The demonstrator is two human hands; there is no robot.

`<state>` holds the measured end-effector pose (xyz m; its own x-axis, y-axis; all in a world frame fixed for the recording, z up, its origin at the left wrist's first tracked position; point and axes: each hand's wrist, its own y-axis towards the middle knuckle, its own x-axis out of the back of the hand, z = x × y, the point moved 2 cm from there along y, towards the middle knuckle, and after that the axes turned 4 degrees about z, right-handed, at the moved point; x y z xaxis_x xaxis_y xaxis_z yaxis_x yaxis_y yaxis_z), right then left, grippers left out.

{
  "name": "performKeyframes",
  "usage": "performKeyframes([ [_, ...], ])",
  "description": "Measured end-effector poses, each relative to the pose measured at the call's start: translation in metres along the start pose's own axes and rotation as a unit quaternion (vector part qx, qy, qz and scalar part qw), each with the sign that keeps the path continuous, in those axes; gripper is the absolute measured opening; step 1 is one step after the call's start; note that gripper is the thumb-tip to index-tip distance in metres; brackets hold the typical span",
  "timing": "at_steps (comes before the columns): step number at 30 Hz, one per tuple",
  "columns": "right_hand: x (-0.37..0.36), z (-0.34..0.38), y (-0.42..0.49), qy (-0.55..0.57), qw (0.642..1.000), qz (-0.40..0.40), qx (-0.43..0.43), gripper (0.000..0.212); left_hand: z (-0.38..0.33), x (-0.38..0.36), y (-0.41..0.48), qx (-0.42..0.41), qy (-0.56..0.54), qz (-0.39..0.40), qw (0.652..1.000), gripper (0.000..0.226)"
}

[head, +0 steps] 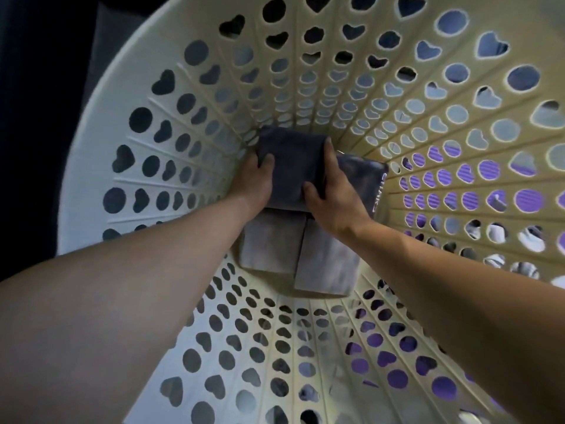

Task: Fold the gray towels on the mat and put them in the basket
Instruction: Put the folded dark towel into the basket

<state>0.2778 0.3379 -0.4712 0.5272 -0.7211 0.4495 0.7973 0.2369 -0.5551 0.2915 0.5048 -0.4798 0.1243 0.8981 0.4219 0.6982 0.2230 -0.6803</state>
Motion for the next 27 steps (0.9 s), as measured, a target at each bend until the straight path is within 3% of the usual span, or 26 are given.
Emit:
performKeyframes([
  [7, 0.001, -0.005, 0.003, -0.027, 1.0, 0.005, 0.002, 0.089, -0.001, 0.001, 0.0, 0.008, 0.034, 0.001, 0.999, 0.047],
  [10, 0.014, 0.001, -0.006, -0.046, 0.999, -0.016, 0.013, 0.087, -0.006, 0.009, -0.008, 0.003, 0.064, -0.008, 0.998, 0.037],
  [14, 0.042, 0.02, -0.034, -0.081, 0.994, -0.057, 0.034, 0.061, -0.027, 0.023, -0.035, -0.03, 0.129, -0.042, 0.99, 0.047],
  [18, 0.073, 0.037, -0.074, -0.159, 0.986, -0.03, 0.051, 0.045, -0.055, 0.036, -0.073, -0.06, 0.178, -0.054, 0.981, 0.051],
  [27, 0.158, 0.067, -0.2, -0.186, 0.977, -0.078, 0.075, 0.024, -0.119, 0.029, -0.169, -0.167, 0.269, 0.089, 0.945, 0.04],
])
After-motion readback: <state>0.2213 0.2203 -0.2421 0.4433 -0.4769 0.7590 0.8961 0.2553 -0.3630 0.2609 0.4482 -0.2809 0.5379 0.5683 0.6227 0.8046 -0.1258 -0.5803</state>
